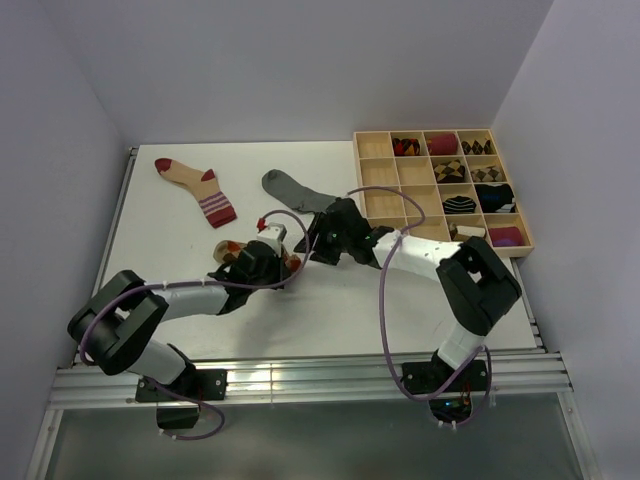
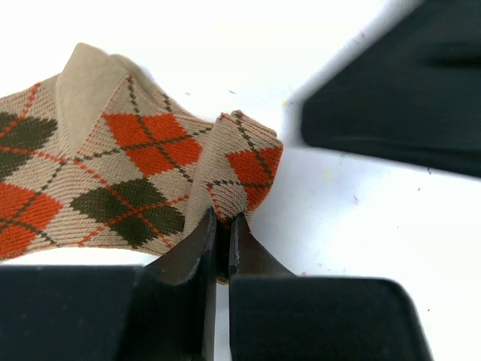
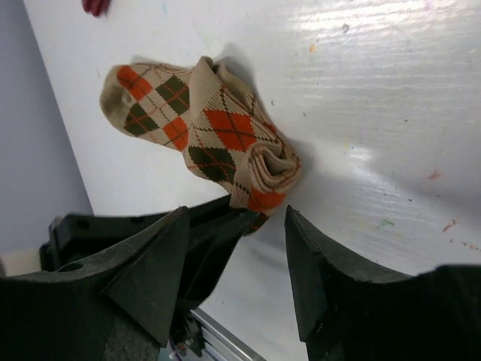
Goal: Roll the socks
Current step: Roll the sock at the center of the board.
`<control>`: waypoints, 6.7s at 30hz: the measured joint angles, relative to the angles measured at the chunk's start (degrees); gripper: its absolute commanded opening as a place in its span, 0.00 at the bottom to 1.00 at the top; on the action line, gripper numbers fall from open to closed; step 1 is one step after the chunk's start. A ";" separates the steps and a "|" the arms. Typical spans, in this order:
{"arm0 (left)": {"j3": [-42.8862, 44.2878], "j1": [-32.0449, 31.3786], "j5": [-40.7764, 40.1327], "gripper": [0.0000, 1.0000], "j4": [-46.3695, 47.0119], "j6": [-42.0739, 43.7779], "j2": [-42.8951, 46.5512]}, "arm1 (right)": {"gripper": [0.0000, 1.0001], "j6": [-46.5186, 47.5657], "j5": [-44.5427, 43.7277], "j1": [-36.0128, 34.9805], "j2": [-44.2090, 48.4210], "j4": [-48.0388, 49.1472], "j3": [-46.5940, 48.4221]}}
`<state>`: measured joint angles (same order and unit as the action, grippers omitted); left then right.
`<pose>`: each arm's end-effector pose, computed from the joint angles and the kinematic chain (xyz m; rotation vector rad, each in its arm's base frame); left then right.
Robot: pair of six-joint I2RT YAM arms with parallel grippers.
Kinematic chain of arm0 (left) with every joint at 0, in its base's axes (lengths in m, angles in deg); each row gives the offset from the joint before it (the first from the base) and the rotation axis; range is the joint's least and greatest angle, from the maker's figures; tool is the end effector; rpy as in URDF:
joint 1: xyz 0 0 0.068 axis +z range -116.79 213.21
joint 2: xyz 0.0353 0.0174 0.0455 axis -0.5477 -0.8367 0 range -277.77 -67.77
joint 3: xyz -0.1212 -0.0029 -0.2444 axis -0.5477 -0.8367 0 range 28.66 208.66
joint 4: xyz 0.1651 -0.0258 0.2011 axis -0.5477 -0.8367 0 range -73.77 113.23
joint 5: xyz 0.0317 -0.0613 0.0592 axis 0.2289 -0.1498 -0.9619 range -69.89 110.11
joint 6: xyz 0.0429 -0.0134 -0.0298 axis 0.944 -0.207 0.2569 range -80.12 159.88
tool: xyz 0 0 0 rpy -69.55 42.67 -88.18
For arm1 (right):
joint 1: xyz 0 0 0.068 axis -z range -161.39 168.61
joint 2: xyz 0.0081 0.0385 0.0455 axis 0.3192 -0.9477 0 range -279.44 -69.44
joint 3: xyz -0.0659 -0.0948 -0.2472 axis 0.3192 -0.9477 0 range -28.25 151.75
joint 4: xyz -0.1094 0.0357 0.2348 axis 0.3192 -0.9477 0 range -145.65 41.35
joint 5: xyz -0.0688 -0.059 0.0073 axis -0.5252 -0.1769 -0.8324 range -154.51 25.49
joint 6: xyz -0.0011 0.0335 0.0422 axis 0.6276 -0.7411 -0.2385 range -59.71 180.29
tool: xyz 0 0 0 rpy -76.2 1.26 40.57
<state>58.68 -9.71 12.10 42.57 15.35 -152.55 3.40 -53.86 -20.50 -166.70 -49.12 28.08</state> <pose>0.2050 -0.1838 0.1476 0.2764 2.2116 -0.5082 0.2749 0.2318 0.1882 0.2848 2.5074 1.0034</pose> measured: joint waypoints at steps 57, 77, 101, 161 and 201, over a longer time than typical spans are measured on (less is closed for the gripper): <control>0.92 24.90 43.39 0.10 11.23 -28.94 -14.36 | 0.00 -3.21 1.03 -1.64 -12.92 14.58 -0.20; -0.50 10.43 11.91 0.53 -6.32 -12.22 7.50 | 0.00 -1.31 -0.79 -2.38 -12.81 1.99 5.75; -0.81 -4.98 -7.82 0.51 1.62 7.43 1.81 | 0.00 -0.70 -0.48 -2.54 -12.70 -0.76 6.78; -0.63 26.34 39.80 0.02 8.94 -29.38 -10.86 | 0.66 -2.29 -1.62 -1.70 -10.19 9.42 0.59; 0.28 9.01 4.68 0.70 -10.14 -11.54 12.39 | 0.00 -0.68 0.81 -1.51 -14.84 6.78 5.75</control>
<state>58.97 -0.70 16.78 32.43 3.81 -140.15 2.73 -53.05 -22.01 -181.54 -42.34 33.83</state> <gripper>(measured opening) 0.687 0.114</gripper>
